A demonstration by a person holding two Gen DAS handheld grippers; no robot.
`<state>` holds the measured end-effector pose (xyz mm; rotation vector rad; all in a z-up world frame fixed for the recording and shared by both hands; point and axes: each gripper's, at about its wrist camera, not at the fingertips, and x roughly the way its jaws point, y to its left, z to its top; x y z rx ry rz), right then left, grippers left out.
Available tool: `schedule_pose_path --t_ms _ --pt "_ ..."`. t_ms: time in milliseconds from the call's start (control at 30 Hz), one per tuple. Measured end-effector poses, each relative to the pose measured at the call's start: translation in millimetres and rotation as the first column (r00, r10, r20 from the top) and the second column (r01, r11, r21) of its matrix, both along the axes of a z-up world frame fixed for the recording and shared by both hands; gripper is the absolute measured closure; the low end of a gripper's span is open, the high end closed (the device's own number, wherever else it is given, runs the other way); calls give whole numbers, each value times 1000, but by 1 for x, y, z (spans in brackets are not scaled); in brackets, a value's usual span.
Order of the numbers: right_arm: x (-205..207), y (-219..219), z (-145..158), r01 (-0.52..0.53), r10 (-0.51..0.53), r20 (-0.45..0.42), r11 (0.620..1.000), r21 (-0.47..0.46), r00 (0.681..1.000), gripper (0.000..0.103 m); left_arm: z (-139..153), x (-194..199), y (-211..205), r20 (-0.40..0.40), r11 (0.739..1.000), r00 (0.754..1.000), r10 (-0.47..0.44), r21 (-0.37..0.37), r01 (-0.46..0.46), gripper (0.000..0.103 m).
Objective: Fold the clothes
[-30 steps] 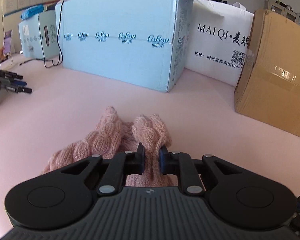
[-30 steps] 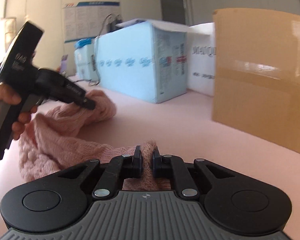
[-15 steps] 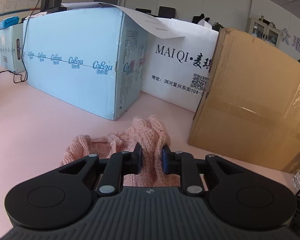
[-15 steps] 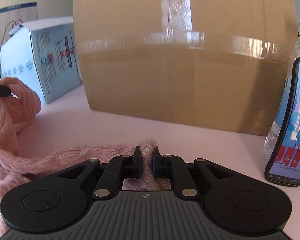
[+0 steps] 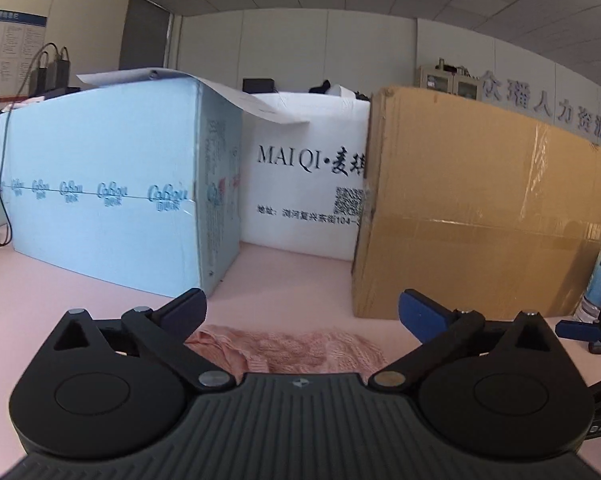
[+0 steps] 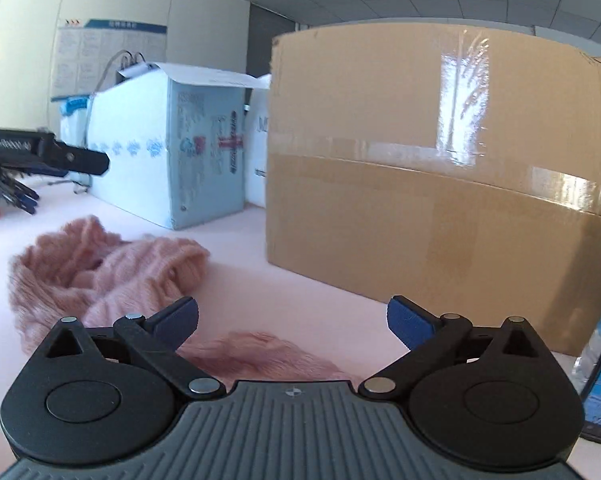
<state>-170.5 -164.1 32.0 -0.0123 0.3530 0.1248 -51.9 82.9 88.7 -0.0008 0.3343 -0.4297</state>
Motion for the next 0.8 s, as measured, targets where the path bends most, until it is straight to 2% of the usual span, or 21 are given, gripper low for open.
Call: schedule_pose_path --t_ms 67,200,333,433,467,567,633,700,800 --pt "4 8 4 -75 78 -43 995 71 996 0 -7 1 14 -23 999 998 53 10 -53 0" --pt "12 29 1 -132 156 -154 980 152 976 0 -31 10 39 -133 990 982 137 33 -134 0" --pt "23 56 -12 -127 167 -314 981 144 935 1 -56 22 58 -291 981 939 186 7 -192 0" --pt "18 68 -20 -155 177 -348 984 89 921 5 -74 30 66 -411 979 896 166 -40 -200 0" --pt "15 71 -21 -166 179 -344 984 68 922 7 -78 31 66 -429 978 888 166 -44 -204 0" --pt "13 77 -24 -195 193 -330 980 26 924 15 -82 26 53 -382 980 904 190 16 -199 0" --pt "11 80 -25 -203 191 -320 979 -4 928 22 -84 25 38 -365 985 915 172 55 -164 0" --pt "7 83 -25 -217 197 -307 976 -30 931 33 -87 22 24 -353 988 923 154 84 -133 0" --pt "8 85 -28 -228 204 -294 973 -49 934 36 -89 21 8 -341 980 922 185 136 -146 0"
